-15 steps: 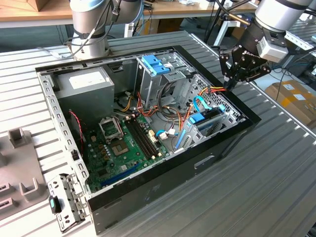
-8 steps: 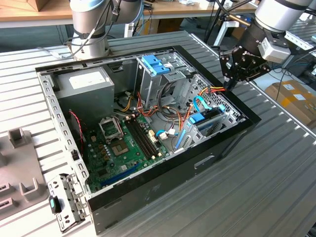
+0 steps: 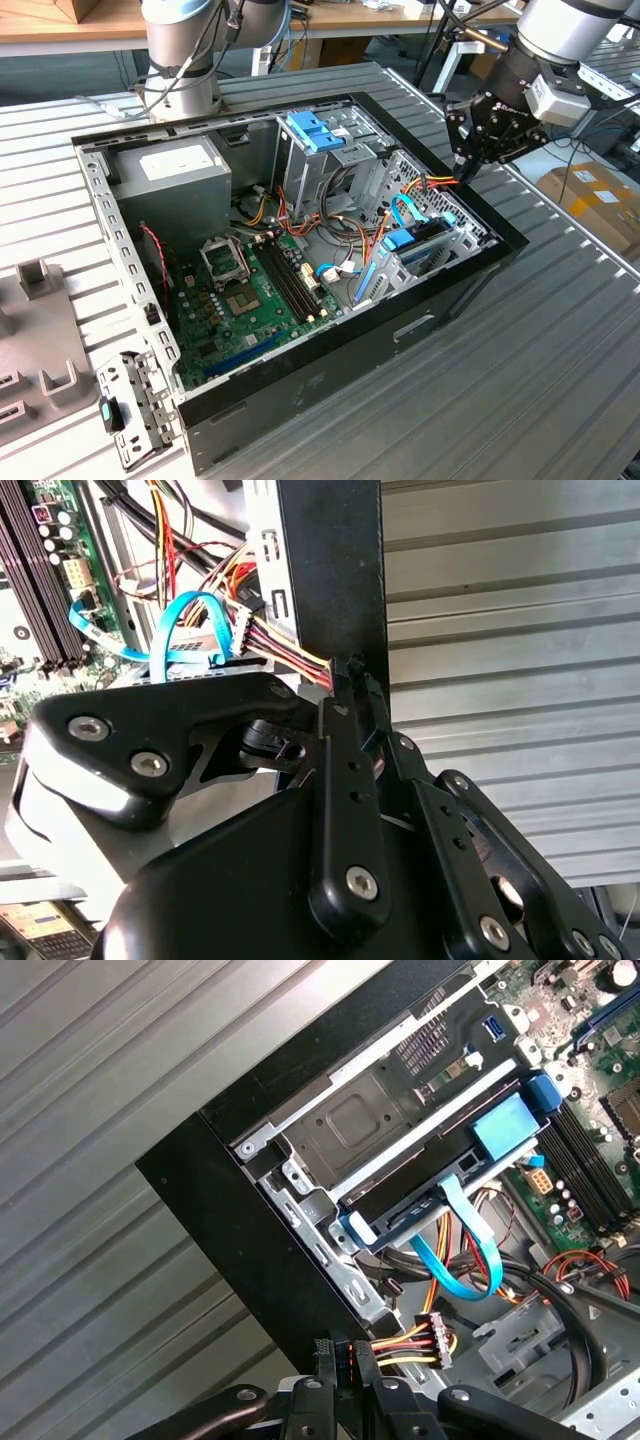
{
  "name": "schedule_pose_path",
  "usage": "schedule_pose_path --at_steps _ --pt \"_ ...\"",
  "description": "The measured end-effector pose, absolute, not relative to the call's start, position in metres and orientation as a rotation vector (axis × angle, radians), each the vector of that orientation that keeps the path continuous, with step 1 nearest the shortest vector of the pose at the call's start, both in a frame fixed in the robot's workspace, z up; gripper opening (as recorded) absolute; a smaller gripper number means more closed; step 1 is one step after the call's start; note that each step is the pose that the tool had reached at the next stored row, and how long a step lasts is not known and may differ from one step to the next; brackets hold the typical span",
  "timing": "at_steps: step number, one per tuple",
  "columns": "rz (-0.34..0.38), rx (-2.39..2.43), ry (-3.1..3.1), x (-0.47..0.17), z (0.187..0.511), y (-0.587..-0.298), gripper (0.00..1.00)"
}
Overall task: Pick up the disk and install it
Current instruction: 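Insert the second disk wire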
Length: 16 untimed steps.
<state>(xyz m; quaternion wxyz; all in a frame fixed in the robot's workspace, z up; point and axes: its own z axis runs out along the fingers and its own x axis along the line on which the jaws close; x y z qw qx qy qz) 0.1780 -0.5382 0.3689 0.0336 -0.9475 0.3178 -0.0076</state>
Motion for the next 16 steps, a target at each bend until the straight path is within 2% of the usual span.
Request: schedule_pose_path --at_steps 13,16 --pt "-0.024 -2.935 0.911 0.1764 0.3676 -0.5383 0.21" --pt "-0.024 -2.935 0.911 0.1764 0.3676 -0.5383 0.16"
